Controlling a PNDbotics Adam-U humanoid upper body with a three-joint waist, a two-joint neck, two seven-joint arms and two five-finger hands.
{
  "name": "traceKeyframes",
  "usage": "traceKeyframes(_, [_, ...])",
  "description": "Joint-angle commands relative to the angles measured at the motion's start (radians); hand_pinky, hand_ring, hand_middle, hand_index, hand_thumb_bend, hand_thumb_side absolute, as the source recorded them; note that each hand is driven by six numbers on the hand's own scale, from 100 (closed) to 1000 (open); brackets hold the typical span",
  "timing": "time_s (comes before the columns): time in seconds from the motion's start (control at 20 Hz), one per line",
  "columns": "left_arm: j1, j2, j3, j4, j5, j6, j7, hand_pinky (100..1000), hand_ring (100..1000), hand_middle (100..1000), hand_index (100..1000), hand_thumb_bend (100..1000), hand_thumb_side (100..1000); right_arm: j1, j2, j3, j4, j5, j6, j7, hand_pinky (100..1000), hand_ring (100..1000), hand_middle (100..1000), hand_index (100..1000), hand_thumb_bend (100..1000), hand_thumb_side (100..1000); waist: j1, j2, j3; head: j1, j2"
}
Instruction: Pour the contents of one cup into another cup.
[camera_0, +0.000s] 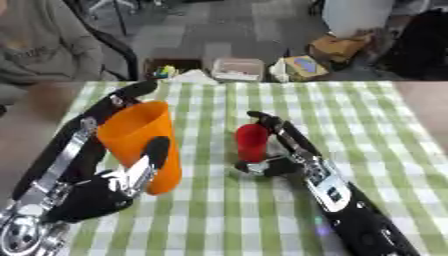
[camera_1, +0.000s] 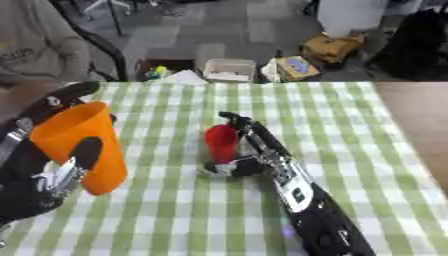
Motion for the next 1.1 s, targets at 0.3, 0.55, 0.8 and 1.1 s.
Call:
traceKeyframes(0.3, [-0.015, 0.004, 0.0, -0.015, 0.0, 0.0, -0.004, 197, 738, 402, 924, 100, 453, -0.012, 0.025, 0.003, 0.008, 0.003, 0.003, -0.005, 476, 466, 418, 867, 518, 310, 0.003, -0.013, 0.003, -0.003, -0.008])
traceKeyframes(0.55, [-0.014, 0.005, 0.0, -0.014, 0.001, 0.0, -0.006, 197, 739, 402, 924, 100, 453, -0.013, 0.028, 0.006, 0.009, 0.001, 0.001, -0.01, 430, 405, 331, 799, 370, 238, 0.002, -0.014, 0.003, -0.003, -0.009])
traceKeyframes(0.8, [-0.016, 0.007, 0.0, -0.015, 0.005, 0.0, -0.008, 199, 739, 406, 924, 100, 455, -0.013, 0.028, 0.006, 0.008, -0.007, 0.003, -0.018, 377, 360, 286, 762, 256, 157, 0.001, -0.015, -0.001, -0.003, -0.01])
traceKeyframes(1.1, [-0.014, 0.012, 0.006, -0.025, 0.009, 0.001, -0.007, 198, 736, 407, 923, 100, 459, -0.01, 0.022, 0.002, 0.01, -0.019, 0.014, -0.024, 332, 310, 243, 735, 116, 100, 0.002, -0.017, -0.006, -0.001, -0.012])
